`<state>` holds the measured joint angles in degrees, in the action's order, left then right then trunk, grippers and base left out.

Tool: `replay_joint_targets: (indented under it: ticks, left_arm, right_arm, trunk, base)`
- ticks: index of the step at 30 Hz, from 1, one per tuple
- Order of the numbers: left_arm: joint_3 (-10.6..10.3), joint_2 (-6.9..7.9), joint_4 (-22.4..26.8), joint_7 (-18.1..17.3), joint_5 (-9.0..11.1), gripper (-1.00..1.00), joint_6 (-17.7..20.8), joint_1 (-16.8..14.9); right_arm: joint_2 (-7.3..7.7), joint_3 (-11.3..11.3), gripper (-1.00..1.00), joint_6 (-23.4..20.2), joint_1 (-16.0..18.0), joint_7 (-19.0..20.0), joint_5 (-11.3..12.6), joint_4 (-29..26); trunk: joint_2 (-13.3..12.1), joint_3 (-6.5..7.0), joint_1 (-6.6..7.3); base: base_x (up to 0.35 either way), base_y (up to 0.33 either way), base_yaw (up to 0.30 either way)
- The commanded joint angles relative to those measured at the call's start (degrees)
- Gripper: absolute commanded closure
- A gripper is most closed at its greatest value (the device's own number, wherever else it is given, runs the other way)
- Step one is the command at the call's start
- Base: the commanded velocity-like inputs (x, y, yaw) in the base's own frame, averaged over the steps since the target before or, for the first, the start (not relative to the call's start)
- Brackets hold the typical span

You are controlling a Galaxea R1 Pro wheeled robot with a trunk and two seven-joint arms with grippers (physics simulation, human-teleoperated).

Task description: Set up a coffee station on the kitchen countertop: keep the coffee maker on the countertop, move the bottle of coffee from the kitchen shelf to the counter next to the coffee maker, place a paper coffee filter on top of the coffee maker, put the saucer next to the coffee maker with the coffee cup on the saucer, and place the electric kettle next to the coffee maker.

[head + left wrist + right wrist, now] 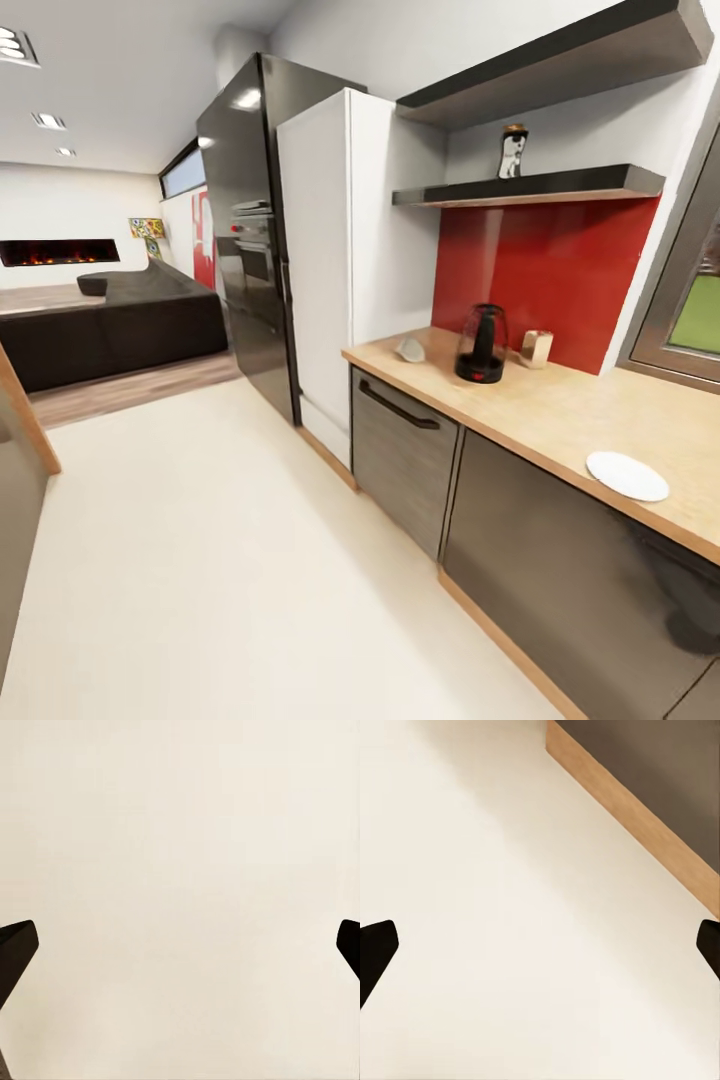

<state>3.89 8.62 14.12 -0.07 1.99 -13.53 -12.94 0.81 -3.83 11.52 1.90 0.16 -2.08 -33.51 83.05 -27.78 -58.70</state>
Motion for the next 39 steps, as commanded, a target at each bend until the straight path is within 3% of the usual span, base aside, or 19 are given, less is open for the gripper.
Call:
replay_joint_targets:
  ticks: [1,12,22,34,39]
  left_arm:
    - [0.07,-0.01,-0.05,-0.01,0.20,-1.00,-0.18,-0.05]
    - [0.11,0.08,0.03,-0.01,0.20,-1.00,-0.18,-0.06]
    - [0.00,-0.88,0.06,-0.01,0.21,-1.00,-2.61,-0.06]
    - [0.13,-0.79,-0.02,0.00,0.55,-1.00,-2.64,-0.06]
    - [0.02,-0.89,-0.05,-0.01,0.41,-1.00,-2.64,-0.06]
  right_arm:
    - [-0.02,-0.13,-1.00,0.17,0.03,0.02,-0.21,0.02]
    - [-0.02,-0.12,-1.00,0.15,0.03,0.02,-0.24,0.02]
    - [-0.02,-0.14,-1.00,0.12,0.03,0.02,-0.22,0.02]
    - [-0.02,-0.11,-1.00,0.09,0.03,0.11,-0.32,0.10]
    - [-0.02,-0.17,-1.00,0.08,0.03,0.19,-0.24,3.04]
  trunk:
    - [0.03,-0.06,-0.03]
    - [0.03,-0.06,-0.03]
    - [0.03,-0.06,-0.03]
    - [-4.79,2.10,2.61]
    - [-6.79,2.99,3.70]
  base:
    - [0.315,0.117,-0.150]
    - [0.294,0.101,-0.225]
    - [0.030,0.025,-0.059]
    - [0.000,0.000,-0.001]
    - [0.000,0.000,0.000]
